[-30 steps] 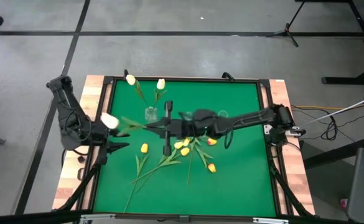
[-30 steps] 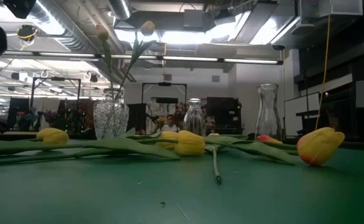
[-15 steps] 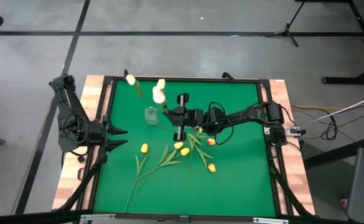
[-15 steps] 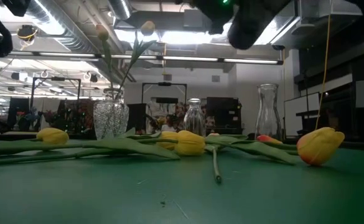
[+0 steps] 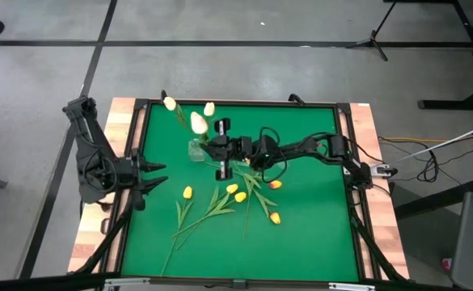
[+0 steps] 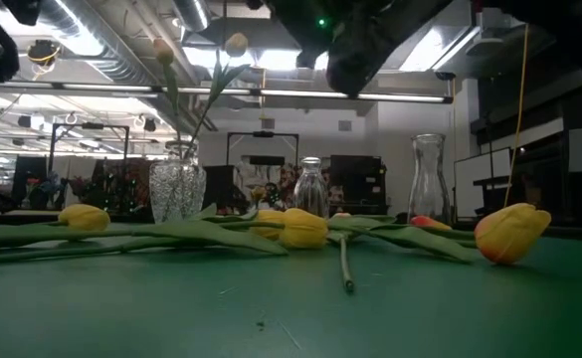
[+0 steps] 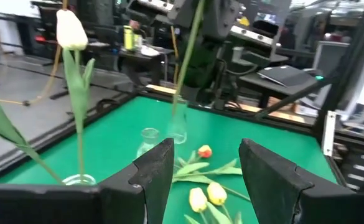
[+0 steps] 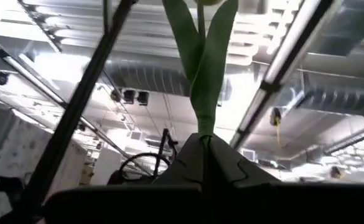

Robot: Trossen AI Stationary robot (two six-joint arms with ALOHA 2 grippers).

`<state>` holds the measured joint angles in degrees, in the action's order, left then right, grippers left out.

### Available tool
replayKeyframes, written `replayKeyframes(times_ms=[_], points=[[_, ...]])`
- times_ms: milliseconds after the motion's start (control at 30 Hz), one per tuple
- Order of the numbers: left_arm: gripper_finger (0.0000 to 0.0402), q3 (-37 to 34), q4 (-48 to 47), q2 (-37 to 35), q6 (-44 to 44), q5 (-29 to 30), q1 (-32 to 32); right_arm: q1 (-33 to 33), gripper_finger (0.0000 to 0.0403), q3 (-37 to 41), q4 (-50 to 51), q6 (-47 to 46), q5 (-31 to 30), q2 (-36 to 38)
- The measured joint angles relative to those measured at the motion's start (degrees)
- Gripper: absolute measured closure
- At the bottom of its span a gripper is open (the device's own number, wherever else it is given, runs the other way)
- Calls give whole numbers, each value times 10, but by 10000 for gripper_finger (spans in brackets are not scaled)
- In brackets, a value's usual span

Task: Sort flowers into vase by color
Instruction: Put the white flower into the left transparent vase

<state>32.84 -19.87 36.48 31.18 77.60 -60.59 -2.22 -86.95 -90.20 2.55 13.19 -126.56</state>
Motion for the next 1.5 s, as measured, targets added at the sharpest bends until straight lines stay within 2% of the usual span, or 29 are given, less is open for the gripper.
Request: replayKeyframes(times_ms=[100, 200, 400, 500, 600, 867, 1133, 1367, 1500], points=[[223, 0, 17, 22, 0, 21, 12, -1, 402, -5, 5, -17, 11, -2], [223, 0, 73, 44, -41, 21, 35, 0, 402, -6, 19, -40, 22, 0], [223, 0, 309, 80, -253, -108, 77, 0, 402, 3, 44, -87, 20, -1], [223, 0, 341, 85, -301, -134, 102, 3, 402, 3, 31, -107, 22, -1], [223, 0, 341, 85, -307, -172, 138, 8, 402, 3, 20, -122, 25, -1], [223, 0, 339, 97, -286, -326, 251, 29, 402, 3, 47, -130, 30, -1], [223, 0, 342, 141, -235, -450, 324, 34, 402, 3, 50, -131, 35, -1], [223, 0, 377, 167, -223, -493, 352, 34, 402, 3, 61, -143, 45, -1], [223, 0, 379, 170, -223, -496, 369, 34, 402, 3, 72, -143, 45, -1]])
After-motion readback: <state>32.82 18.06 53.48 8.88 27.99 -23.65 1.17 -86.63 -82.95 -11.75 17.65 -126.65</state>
